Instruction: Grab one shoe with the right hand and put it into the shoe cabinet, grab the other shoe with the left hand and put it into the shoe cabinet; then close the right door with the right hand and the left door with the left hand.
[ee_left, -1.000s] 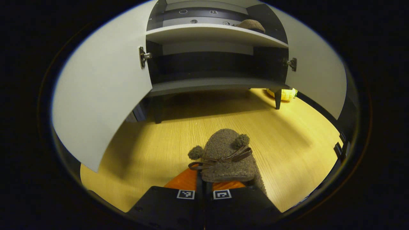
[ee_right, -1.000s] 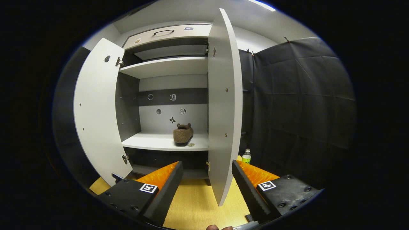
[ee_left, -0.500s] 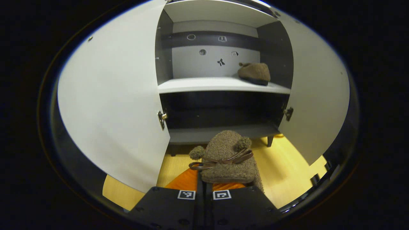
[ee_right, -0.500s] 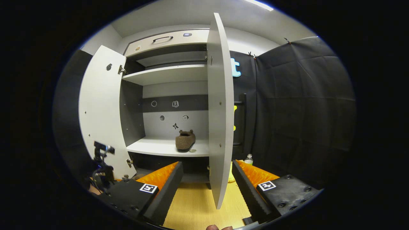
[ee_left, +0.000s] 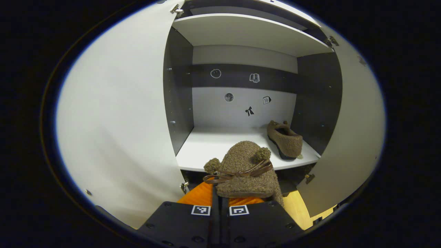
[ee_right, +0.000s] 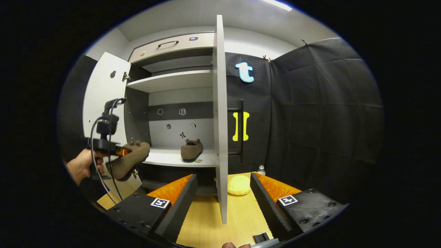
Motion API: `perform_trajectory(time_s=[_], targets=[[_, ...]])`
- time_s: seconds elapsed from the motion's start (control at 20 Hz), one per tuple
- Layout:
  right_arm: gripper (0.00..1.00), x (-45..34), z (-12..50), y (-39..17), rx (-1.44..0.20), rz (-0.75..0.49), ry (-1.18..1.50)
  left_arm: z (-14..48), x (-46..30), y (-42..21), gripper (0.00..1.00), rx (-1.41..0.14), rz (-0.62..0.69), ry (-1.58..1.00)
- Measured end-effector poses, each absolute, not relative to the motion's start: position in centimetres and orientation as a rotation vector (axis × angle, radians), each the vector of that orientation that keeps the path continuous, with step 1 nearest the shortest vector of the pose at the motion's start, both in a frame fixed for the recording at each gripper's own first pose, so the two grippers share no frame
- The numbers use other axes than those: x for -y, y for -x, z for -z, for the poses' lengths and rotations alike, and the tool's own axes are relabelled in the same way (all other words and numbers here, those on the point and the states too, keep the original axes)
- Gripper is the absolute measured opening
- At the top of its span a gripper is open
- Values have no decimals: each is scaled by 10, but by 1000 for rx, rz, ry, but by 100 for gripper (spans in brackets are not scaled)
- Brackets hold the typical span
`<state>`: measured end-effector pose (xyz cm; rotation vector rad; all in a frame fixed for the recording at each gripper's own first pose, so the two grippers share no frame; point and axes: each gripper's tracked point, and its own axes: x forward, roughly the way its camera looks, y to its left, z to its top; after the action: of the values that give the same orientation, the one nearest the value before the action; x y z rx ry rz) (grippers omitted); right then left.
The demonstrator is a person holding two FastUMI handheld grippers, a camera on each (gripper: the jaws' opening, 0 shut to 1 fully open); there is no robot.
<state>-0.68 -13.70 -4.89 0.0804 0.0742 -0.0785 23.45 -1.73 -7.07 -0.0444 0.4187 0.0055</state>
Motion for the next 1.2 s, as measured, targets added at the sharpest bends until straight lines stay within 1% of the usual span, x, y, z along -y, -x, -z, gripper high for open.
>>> perform_trajectory(time_s=[0.15, 0.2, 0.25, 0.3, 0.35, 0.4, 0.65, 0.85, 1.2], targets=[[98, 151, 50, 10, -75, 99, -77, 66, 21, -281, 5, -441, -11, 47], [100, 156, 50, 10, -77, 106, -74, 67, 22, -299, 5, -453, -13, 43], [100, 162, 50, 11, -77, 114, -71, 68, 21, -316, 5, -462, -24, 35], [98, 168, 51, 12, -79, 124, -67, 68, 21, -333, 6, -468, -32, 21], [100, 174, 51, 13, -80, 135, -64, 68, 21, -350, 6, -470, -44, 4], [98, 181, 51, 14, -81, 148, -61, 69, 21, -366, 6, -473, -56, -8], [98, 211, 52, 15, -85, 207, -35, 82, 24, -437, 5, -502, -89, -61], [98, 235, 56, 17, -94, 262, -30, 108, 25, -469, 5, -559, -119, -71], [98, 262, 63, 14, -111, 335, -47, 132, 25, -484, 6, -595, -139, -92]])
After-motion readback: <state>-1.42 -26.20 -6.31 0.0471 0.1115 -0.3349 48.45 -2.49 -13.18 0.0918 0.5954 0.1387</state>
